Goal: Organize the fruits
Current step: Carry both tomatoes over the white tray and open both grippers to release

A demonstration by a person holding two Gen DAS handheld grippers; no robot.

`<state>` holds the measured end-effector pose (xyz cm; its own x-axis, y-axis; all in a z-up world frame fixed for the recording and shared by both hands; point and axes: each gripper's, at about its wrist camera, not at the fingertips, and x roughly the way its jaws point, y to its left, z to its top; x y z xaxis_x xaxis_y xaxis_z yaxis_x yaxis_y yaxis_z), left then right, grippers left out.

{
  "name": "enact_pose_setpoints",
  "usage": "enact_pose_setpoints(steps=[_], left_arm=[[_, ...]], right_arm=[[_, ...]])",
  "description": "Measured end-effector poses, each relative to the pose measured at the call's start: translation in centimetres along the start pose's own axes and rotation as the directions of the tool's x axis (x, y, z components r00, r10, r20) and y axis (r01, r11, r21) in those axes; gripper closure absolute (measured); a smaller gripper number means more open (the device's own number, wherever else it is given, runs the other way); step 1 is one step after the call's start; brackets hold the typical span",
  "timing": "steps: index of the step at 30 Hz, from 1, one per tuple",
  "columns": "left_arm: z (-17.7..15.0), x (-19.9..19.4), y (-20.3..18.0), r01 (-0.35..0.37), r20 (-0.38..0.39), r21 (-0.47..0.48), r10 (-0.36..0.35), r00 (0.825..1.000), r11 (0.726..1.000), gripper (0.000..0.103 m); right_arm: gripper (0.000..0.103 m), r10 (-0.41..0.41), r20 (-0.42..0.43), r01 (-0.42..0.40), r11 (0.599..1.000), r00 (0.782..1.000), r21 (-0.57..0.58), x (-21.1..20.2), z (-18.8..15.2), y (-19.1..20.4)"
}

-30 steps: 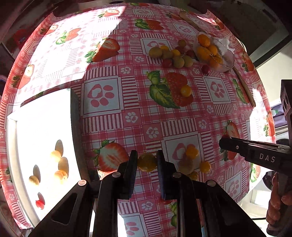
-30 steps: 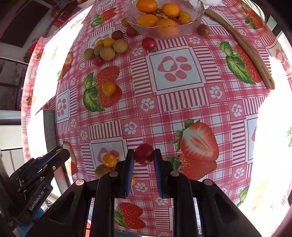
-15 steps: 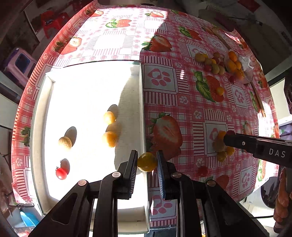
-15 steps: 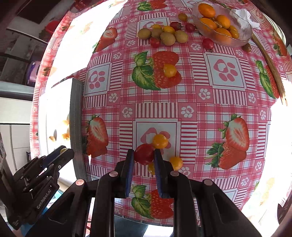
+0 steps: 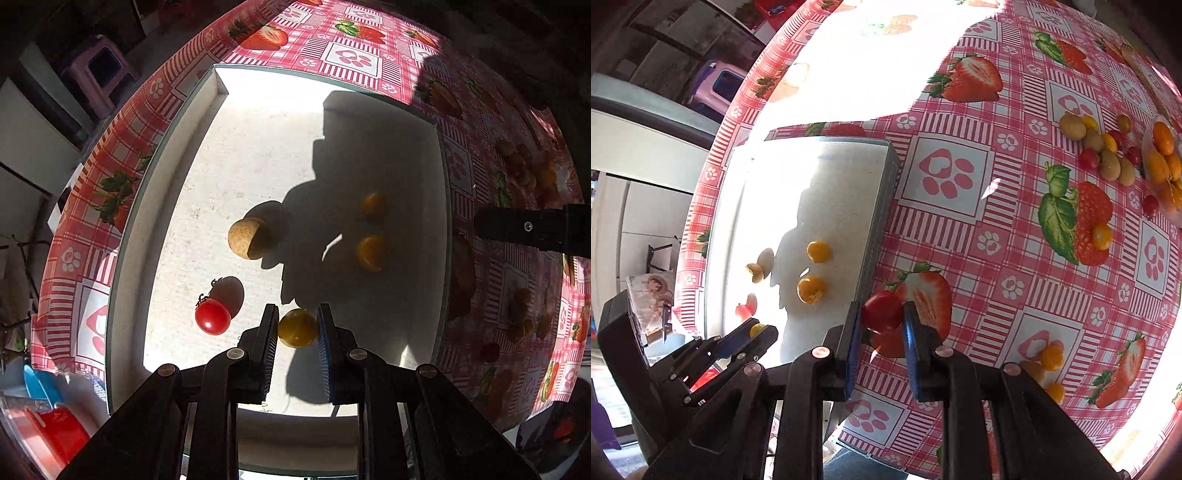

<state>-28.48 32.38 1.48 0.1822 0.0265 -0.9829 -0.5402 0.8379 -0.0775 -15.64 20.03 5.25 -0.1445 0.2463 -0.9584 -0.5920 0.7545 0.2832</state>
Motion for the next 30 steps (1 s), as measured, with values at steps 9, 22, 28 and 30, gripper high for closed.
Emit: enact_pose_setpoints(steps=[9, 22, 28, 30], left_arm=[[0.5, 1.3, 0.0, -0.032, 0.018, 0.001, 0.032, 0.999, 0.999, 0.080], [0.1, 1.7, -2.6, -0.096, 0.032, 0.097, 0.093, 0.995, 0.991, 0.080], [0.6, 2.0, -3.9, -0.095, 0.018, 0.118, 0.094, 0.995, 0.988, 0.079], [0.9, 2.0, -4.1, -0.107, 0.020, 0.131, 0.106, 0.994, 0.986, 0.066]], right_arm=[[0.079, -0.036, -0.021, 0.034, 0.996, 0.999, -0.084, 3.7, 4.9, 3.5], [0.078, -0.089, -0.044, 0.084, 0.991, 0.995, -0.106, 6.7, 7.0, 4.4], [0.040, -0.034, -0.033, 0.032, 0.997, 0.999, -0.074, 5.9, 7.7, 4.6], [0.032, -0.015, -0.014, 0.014, 0.998, 1.000, -0.060, 4.8, 7.5, 4.5]])
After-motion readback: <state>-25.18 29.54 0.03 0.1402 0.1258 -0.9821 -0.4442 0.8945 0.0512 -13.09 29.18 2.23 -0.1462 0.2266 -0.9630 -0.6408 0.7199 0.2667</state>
